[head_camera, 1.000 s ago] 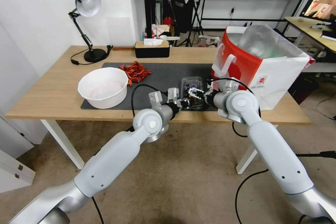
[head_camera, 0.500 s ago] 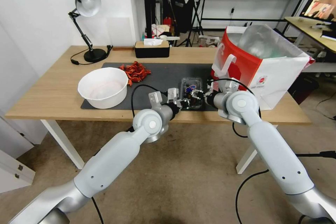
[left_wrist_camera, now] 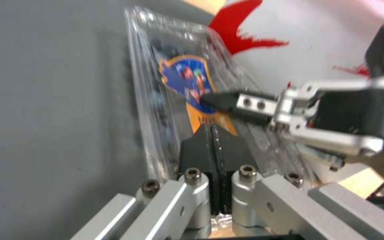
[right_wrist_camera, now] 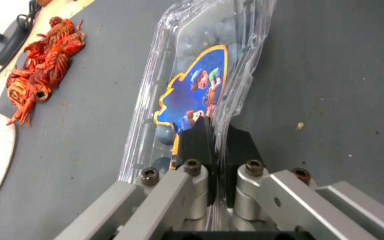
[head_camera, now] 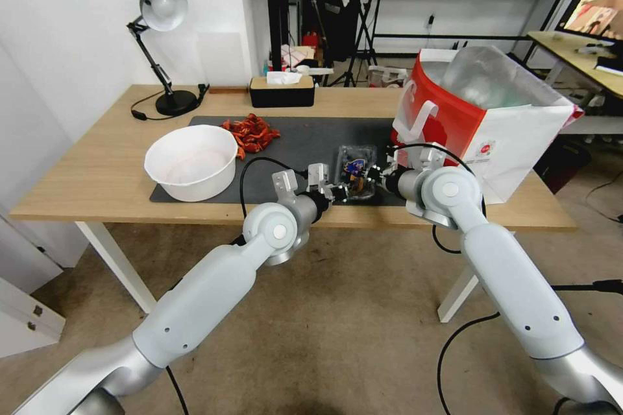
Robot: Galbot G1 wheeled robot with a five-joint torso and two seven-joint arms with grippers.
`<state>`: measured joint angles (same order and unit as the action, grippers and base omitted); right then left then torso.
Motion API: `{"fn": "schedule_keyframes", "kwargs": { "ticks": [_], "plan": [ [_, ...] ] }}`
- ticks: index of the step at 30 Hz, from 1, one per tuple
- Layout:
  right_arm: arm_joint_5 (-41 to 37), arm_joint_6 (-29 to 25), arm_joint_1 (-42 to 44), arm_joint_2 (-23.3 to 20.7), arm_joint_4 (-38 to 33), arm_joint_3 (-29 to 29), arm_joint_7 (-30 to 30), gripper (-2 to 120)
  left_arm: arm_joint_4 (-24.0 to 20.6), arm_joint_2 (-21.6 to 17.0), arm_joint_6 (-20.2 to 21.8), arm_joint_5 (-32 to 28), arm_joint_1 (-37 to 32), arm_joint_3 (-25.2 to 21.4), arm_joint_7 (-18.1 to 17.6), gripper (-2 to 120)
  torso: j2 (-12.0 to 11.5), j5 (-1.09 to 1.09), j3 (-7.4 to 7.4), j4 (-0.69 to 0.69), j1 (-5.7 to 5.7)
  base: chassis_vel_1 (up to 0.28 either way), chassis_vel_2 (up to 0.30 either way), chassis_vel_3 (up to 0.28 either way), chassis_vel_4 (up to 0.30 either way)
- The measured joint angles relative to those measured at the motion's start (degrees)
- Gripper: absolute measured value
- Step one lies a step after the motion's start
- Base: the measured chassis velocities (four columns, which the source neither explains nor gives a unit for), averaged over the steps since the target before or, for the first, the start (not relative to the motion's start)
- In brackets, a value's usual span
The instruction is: Close the takeout container lid, then place the container into the takeout bag.
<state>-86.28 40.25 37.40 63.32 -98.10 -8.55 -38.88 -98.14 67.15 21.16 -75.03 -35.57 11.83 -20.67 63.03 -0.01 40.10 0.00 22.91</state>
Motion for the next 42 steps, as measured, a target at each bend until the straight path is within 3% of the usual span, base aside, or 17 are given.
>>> {"fn": "schedule_keyframes", "kwargs": {
  "ticks": [8, 11, 12, 22, 23, 25, 27, 29, 32, 36, 42],
  "plan": [
    [0.07, -0.17, 0.91, 0.10, -0.09, -0.69, 0.04, 0, -5.56, -6.33, -0.75, 0.52, -3.05, -3.75, 1.29, 0, 0.00, 0.00, 0.00, 0.00, 0.00, 0.000, 0.000, 0.000, 0.000],
    [0.08, -0.19, 1.09, 0.14, -0.10, -0.89, 0.13, 0, -8.22, -9.51, -1.19, 1.34, -6.16, -6.17, 2.46, 0, 0.00, 0.00, 0.00, 0.01, 0.00, 0.000, 0.000, 0.000, 0.000],
    [-0.01, -0.19, 1.04, 0.20, -0.11, -1.00, 0.18, 0, -10.90, -12.02, -1.62, 2.09, -10.49, -9.13, 3.52, 0, 0.00, -0.01, 0.01, 0.01, 0.00, 0.000, 0.000, 0.000, 0.000],
    [-0.44, -0.23, 0.87, 0.68, -0.38, -0.92, 0.14, 0, -16.77, -15.80, -3.99, 6.31, -22.78, -17.40, 5.75, 0, 0.00, 0.00, 0.01, 0.00, 0.00, 0.000, 0.000, 0.000, 0.000],
    [-0.52, -0.25, 0.97, 0.77, -0.51, -0.91, 0.18, 0, -18.14, -16.70, -6.20, 10.03, -26.88, -18.96, 6.42, 0, 0.00, 0.01, 0.00, 0.01, 0.00, 0.000, 0.000, 0.000, 0.000],
    [-0.52, -0.25, 0.98, 0.78, -0.53, -0.91, 0.19, 0, -18.28, -16.82, -6.60, 10.76, -27.52, -19.11, 6.46, 0, 0.00, 0.00, 0.01, 0.01, 0.00, 0.000, 0.000, 0.000, 0.000],
    [-0.57, -0.26, 1.08, 0.90, -0.70, -0.90, 0.28, 0, -19.04, -17.73, -11.01, 19.90, -32.49, -20.04, 7.17, 0, 0.00, 0.01, 0.00, 0.01, 0.00, 0.000, 0.000, 0.000, 0.000],
    [-0.60, -0.26, 1.08, 0.94, -0.78, -0.89, 0.32, 0, -19.11, -17.83, -12.37, 22.25, -33.53, -20.18, 7.37, 0, 0.00, 0.01, 0.00, 0.00, 0.00, 0.000, 0.000, 0.000, 0.000],
    [-0.74, -0.41, 1.18, 1.18, -1.00, -0.90, 0.41, 0, -20.32, -17.94, -17.22, 33.42, -38.64, -21.69, 7.87, 7, 0.00, 0.01, 0.00, 0.00, 0.00, 0.000, 0.000, 0.000, 0.000],
    [-0.88, -0.62, 1.57, 1.22, -1.36, -1.11, 0.97, 0, -20.79, -17.26, -20.96, 40.00, -42.77, -23.66, 7.54, 20, -0.01, 0.01, 0.01, 0.00, 0.00, 0.000, 0.000, 0.000, 0.000],
    [-1.39, -1.13, 1.98, 1.12, -1.68, -1.61, 2.02, 0, -20.99, -15.82, -24.80, 44.70, -48.49, -26.42, 4.99, 38, -0.01, 0.00, 0.01, 0.00, 0.00, 0.000, 0.000, 0.000, 0.000]
  ]
}}
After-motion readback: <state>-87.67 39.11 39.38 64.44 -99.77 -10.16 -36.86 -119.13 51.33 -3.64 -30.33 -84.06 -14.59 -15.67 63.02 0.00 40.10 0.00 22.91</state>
